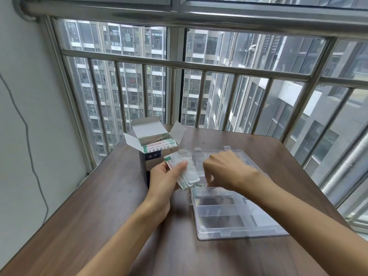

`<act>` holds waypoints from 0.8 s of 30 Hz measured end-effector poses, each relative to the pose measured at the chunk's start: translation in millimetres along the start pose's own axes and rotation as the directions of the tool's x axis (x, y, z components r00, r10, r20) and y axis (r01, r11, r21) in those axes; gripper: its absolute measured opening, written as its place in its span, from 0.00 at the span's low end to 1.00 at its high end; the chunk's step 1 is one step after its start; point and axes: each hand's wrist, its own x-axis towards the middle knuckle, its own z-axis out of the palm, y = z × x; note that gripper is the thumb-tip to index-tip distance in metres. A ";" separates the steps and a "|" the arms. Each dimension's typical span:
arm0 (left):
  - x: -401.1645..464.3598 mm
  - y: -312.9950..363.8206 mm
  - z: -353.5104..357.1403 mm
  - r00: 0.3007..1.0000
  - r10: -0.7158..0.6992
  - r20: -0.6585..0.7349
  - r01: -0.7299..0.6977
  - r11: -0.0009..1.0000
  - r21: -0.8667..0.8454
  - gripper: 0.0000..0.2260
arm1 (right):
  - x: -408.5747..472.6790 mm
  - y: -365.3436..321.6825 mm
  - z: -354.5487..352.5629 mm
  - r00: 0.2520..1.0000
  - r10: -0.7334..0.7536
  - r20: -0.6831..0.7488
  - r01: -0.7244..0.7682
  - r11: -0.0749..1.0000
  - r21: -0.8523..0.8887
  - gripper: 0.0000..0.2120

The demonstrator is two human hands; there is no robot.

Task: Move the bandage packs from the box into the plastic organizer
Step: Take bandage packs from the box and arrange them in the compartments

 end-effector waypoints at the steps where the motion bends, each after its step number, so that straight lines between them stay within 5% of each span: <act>1: -0.1 0.3 -0.5 1.000 -0.004 0.001 0.004 1.000 -0.004 0.05 | -0.4 1.8 1.2 1.000 0.004 -0.015 -0.003 0.999 0.051 0.06; 4: -0.8 2.7 -2.3 1.000 -0.020 0.023 0.020 1.000 -0.003 0.07 | -5.8 18.9 3.3 0.985 0.171 -0.038 -0.128 0.848 0.515 0.04; 6: 0.1 2.6 -2.9 0.999 -0.013 0.031 0.012 1.000 0.026 0.07 | -10.9 22.2 3.9 0.955 0.294 0.027 -0.171 0.474 0.864 0.08; 8: -0.4 1.8 -1.5 1.000 0.011 0.016 -0.012 0.998 0.057 0.05 | -14.7 13.3 2.5 0.954 0.268 0.135 -0.183 0.161 0.970 0.14; 10: -2.9 1.4 0.5 1.000 0.021 0.002 -0.021 0.998 0.054 0.05 | -15.4 -1.0 3.4 0.953 0.259 0.160 -0.173 0.029 0.985 0.16; 16: 0.0 4.7 0.3 1.000 -0.022 0.019 0.021 1.000 0.009 0.07 | -8.7 -11.5 4.1 0.885 0.450 0.115 -0.149 0.040 0.988 0.14; 19: -2.7 4.8 1.1 0.998 0.020 0.053 -0.022 0.999 0.047 0.08 | -8.6 -12.7 4.9 0.888 0.425 0.178 -0.183 -0.029 0.983 0.12; 24: -2.0 0.0 1.2 1.000 0.019 0.016 -0.020 0.997 0.073 0.06 | -8.6 -17.4 9.6 0.877 0.455 0.152 -0.176 0.010 0.984 0.09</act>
